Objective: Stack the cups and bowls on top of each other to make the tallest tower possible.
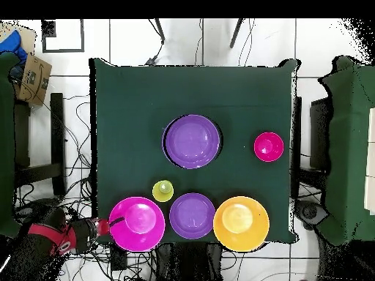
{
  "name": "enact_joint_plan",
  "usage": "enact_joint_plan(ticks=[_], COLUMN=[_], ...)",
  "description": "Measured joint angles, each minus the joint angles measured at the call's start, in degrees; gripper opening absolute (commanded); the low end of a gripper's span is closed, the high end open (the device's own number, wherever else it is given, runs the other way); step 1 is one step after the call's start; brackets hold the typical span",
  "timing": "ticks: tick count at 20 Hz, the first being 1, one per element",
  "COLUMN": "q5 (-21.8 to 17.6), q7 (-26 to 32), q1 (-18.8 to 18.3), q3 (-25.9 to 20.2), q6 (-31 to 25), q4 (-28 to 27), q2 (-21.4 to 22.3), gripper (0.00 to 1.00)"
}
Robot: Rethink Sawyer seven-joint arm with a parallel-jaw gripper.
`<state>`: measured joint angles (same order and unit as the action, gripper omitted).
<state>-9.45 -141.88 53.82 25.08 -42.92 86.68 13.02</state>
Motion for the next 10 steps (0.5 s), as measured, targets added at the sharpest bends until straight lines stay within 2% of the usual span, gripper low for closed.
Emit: enact_joint_plan(ticks=[10], q5=[0.0], q7=[0.0], q1=[0.0], q3=[0.1], q6=[2.9], q4=[0.6], q2=[-2.5], gripper=[1.0])
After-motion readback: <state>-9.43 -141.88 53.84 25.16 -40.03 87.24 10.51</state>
